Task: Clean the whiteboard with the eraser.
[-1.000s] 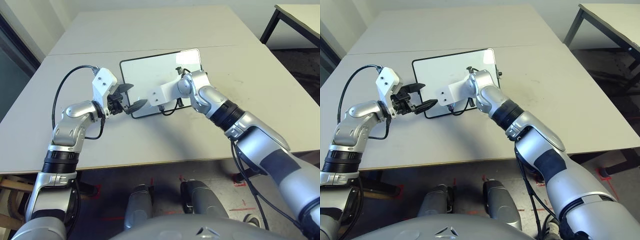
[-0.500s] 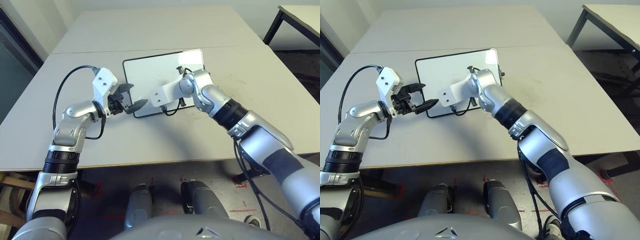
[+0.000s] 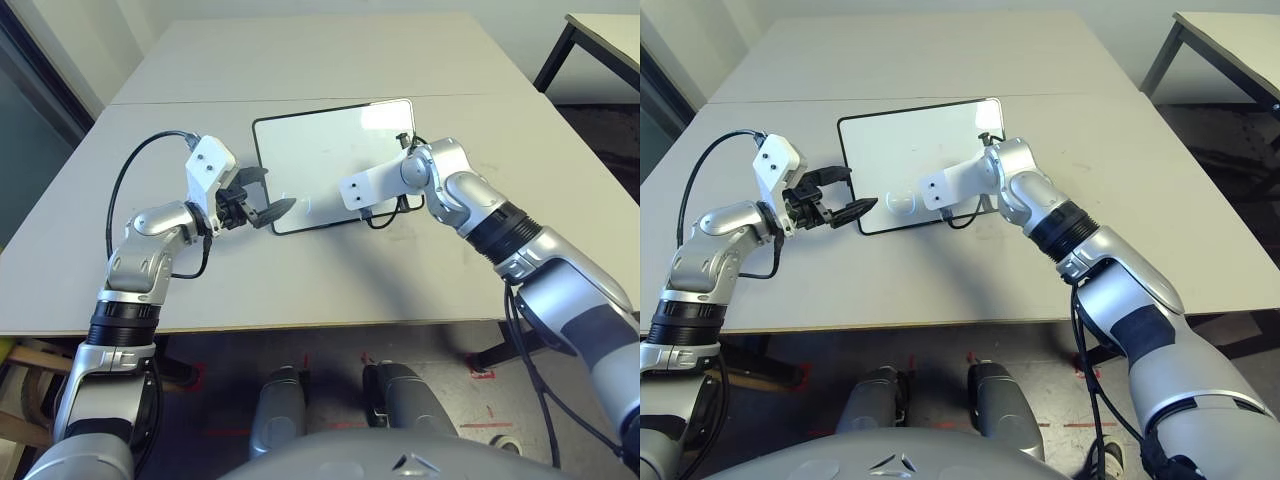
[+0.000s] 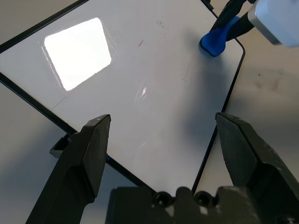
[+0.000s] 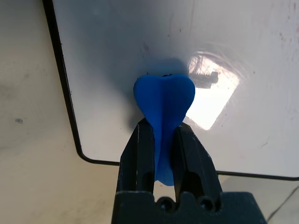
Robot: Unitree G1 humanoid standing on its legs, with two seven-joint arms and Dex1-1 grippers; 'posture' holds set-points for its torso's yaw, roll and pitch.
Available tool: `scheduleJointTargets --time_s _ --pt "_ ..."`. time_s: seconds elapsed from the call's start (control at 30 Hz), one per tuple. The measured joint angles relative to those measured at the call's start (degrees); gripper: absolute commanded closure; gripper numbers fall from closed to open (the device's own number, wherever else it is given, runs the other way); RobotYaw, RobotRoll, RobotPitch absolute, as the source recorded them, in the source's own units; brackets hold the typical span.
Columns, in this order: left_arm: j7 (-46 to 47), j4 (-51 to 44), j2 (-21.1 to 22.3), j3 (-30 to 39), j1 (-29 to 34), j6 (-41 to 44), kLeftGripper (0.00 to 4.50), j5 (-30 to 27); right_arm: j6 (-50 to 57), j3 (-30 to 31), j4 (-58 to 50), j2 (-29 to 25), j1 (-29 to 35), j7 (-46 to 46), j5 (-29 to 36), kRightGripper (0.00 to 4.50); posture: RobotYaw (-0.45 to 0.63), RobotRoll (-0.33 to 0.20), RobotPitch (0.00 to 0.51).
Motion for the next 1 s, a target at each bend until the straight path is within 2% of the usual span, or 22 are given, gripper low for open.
scheduleJointTargets --time_s 0.23,0.43,0.67,1.0 --pt "0.0 0.0 -1.0 -0.1 0.0 0.0 0.0 0.0 5.4 -7.1 -9.4 -8.5 -1.3 11.4 7.1 4.17 -0.12 0.0 0.078" --pt "-0.4 0.3 -1.2 -0.2 -0.2 -0.1 0.0 0.0 15.4 -12.8 -7.4 -14.1 -3.5 14.3 11.2 4.17 -0.13 0.0 0.072" --pt "-0.7 2.6 -1.5 -0.6 -1.6 -0.9 0.0 0.3 24.8 -19.1 11.4 -11.9 -5.0 4.4 17.0 4.17 -0.14 0.0 0.066" --pt "-1.0 3.3 -1.7 -1.2 -2.3 -1.6 0.0 0.4 28.1 -27.8 39.0 -6.9 -12.1 -12.5 26.7 4.17 -0.12 0.0 0.062"
